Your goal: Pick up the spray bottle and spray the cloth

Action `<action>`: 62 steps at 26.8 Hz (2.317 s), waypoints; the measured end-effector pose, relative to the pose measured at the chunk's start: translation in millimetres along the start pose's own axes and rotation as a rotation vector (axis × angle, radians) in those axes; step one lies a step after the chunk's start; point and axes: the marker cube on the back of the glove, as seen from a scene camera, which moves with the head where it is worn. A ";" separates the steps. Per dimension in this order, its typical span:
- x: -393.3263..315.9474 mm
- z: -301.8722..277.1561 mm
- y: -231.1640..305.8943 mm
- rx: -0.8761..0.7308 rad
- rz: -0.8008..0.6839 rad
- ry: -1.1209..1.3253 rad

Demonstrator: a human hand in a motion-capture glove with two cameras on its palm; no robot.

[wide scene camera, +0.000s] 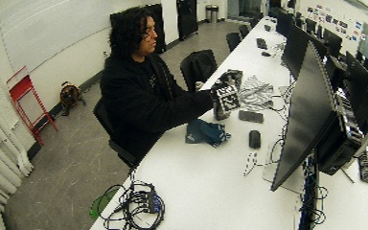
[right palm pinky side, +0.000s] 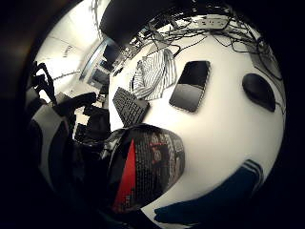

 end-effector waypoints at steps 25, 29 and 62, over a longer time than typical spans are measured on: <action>4.9 -9.0 10.1 -0.166 0.051 -0.012; 3.1 -26.4 22.0 -0.210 0.073 0.109; -49.9 -115.8 240.7 -0.455 -0.050 1.273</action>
